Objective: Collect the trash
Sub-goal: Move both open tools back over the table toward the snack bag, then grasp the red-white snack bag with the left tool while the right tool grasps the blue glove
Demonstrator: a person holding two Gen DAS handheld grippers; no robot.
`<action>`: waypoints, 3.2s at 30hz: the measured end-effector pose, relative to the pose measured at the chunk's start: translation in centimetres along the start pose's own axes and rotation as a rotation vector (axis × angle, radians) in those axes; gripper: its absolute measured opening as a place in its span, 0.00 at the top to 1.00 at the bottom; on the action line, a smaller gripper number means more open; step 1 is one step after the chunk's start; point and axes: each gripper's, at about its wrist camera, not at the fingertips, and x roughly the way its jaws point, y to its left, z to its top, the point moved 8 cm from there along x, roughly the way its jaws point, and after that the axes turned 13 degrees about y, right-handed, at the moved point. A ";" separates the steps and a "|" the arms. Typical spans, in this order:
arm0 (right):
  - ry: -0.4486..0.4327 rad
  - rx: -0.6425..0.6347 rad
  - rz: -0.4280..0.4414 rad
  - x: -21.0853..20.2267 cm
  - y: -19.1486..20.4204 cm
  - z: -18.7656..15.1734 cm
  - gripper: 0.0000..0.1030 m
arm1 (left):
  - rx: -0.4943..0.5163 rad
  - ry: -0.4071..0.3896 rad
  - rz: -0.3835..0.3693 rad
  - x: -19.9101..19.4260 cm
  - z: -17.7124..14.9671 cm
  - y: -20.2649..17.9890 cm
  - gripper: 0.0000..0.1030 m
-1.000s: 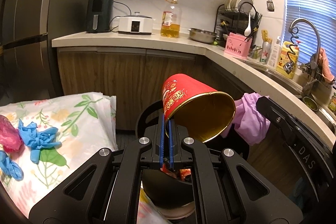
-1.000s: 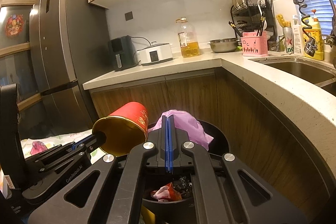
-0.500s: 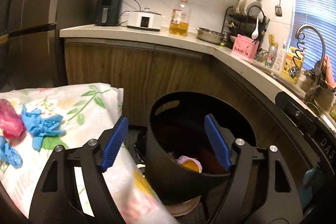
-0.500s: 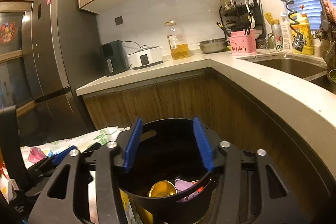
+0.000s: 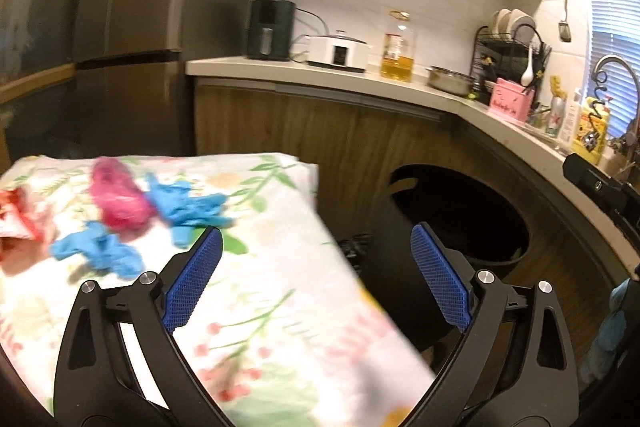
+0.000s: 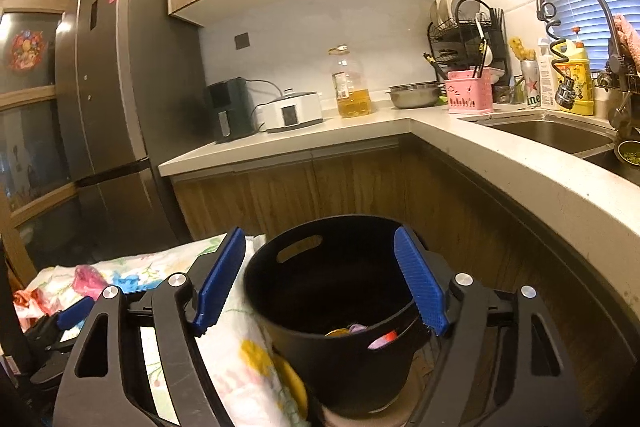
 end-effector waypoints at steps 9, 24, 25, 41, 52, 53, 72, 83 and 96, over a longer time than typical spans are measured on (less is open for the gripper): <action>0.043 -0.017 0.077 0.1 4.8 -2.7 0.27 | -0.084 -0.030 0.099 -3.4 -2.1 6.5 0.09; 0.114 -0.117 0.231 2.0 15.6 -6.4 0.27 | -0.236 -0.067 0.324 -7.6 -4.5 19.3 0.09; 0.118 -0.126 0.242 2.0 16.2 -6.6 0.27 | -0.249 -0.070 0.338 -7.9 -4.7 20.3 0.09; 0.175 -0.268 0.363 4.8 28.2 -10.8 0.27 | -0.404 -0.092 0.504 -11.2 -5.3 33.0 0.09; 0.193 -0.309 0.364 7.8 33.1 -11.9 0.27 | -0.418 -0.025 0.464 -7.6 -4.1 37.0 0.26; 0.195 -0.313 0.360 8.1 33.3 -12.1 0.27 | -0.426 -0.011 0.451 -7.2 -4.3 37.2 0.31; 0.349 -0.329 0.312 13.8 35.3 -14.9 0.47 | -0.477 0.002 0.275 -5.6 -5.5 37.6 0.93; 0.400 -0.365 0.351 14.1 36.2 -16.1 0.90 | -0.503 -0.010 0.264 -6.7 -6.0 37.6 0.93; 0.273 -0.338 0.363 6.9 32.8 -12.4 0.95 | -0.471 -0.056 0.274 -10.8 -6.2 33.7 0.96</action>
